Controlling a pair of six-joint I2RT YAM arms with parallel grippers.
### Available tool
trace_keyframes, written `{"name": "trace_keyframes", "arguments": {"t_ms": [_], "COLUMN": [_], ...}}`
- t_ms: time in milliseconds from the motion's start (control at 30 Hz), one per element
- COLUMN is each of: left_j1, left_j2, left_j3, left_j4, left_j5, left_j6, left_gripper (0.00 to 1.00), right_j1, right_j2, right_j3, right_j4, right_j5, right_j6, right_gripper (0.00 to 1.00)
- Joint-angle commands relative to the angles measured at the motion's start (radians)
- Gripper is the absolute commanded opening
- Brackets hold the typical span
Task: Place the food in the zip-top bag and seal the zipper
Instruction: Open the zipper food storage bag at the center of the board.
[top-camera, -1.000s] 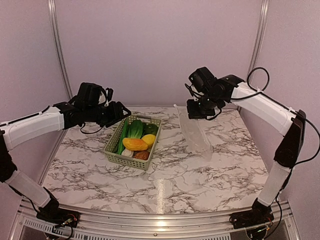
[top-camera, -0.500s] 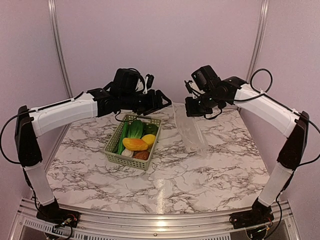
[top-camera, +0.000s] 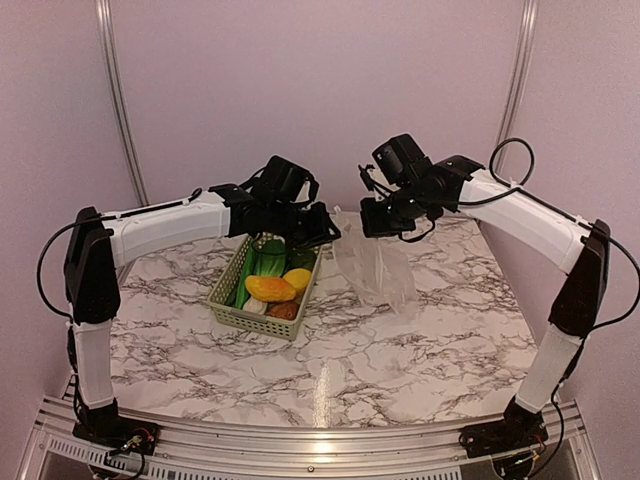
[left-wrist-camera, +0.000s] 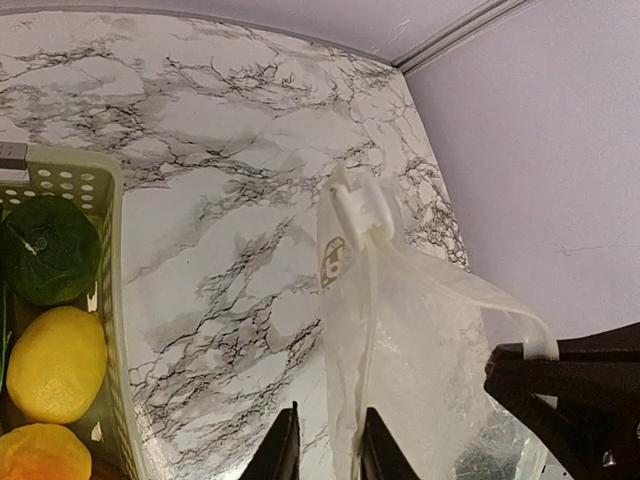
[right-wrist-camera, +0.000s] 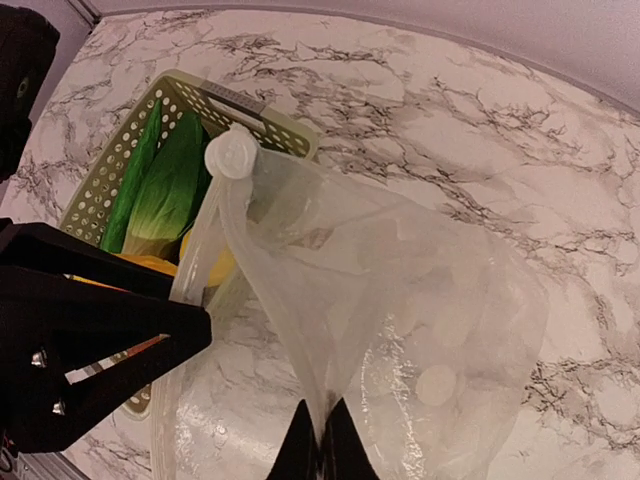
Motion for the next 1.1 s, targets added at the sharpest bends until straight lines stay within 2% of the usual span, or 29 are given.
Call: {"name": "trace_keyframes", "arguments": {"t_ms": [0, 100, 233, 433, 567, 633, 733, 800, 867, 900, 967, 1067], "left_j1": [-0.006, -0.004, -0.005, -0.006, -0.007, -0.009, -0.008, -0.009, -0.008, -0.009, -0.008, -0.008], "left_j2": [0.031, 0.052, 0.065, 0.053, 0.047, 0.037, 0.018, 0.008, -0.003, -0.006, -0.006, -0.013], "left_j3": [0.061, 0.089, 0.116, 0.109, 0.086, 0.073, 0.053, 0.048, 0.043, 0.039, 0.038, 0.043], "left_j4": [-0.057, -0.056, -0.012, 0.025, 0.063, 0.068, 0.064, 0.043, 0.029, 0.027, 0.031, 0.086], "left_j5": [-0.051, -0.064, -0.045, -0.023, 0.018, 0.021, 0.009, -0.009, -0.024, -0.027, -0.022, 0.034], "left_j6": [-0.038, -0.068, -0.106, -0.138, -0.16, -0.158, -0.149, -0.137, -0.126, -0.119, -0.105, -0.042], "left_gripper": [0.16, 0.07, 0.0, 0.0, 0.0, 0.0, 0.0, 0.0, 0.04, 0.09, 0.24, 0.4], "right_j1": [0.034, 0.054, 0.064, 0.065, 0.065, 0.065, 0.059, 0.058, 0.058, 0.058, 0.058, 0.051], "right_j2": [0.004, 0.014, 0.017, 0.013, 0.034, 0.037, 0.054, 0.107, 0.166, 0.179, 0.159, 0.102], "right_j3": [0.05, 0.054, 0.004, -0.024, -0.018, -0.021, 0.008, 0.096, 0.202, 0.234, 0.223, 0.163], "right_j4": [-0.001, -0.026, -0.037, -0.029, -0.046, -0.06, -0.161, -0.285, -0.411, -0.427, -0.357, -0.22], "right_j5": [-0.01, -0.012, 0.016, 0.136, 0.196, 0.253, 0.434, 0.597, 0.707, 0.723, 0.668, 0.52], "right_j6": [-0.007, -0.001, 0.065, 0.129, 0.162, 0.178, 0.218, 0.219, 0.228, 0.211, 0.127, 0.074], "right_gripper": [0.03, 0.08, 0.3, 0.36, 0.29, 0.21, 0.0, 0.0, 0.0, 0.0, 0.0, 0.0]}}
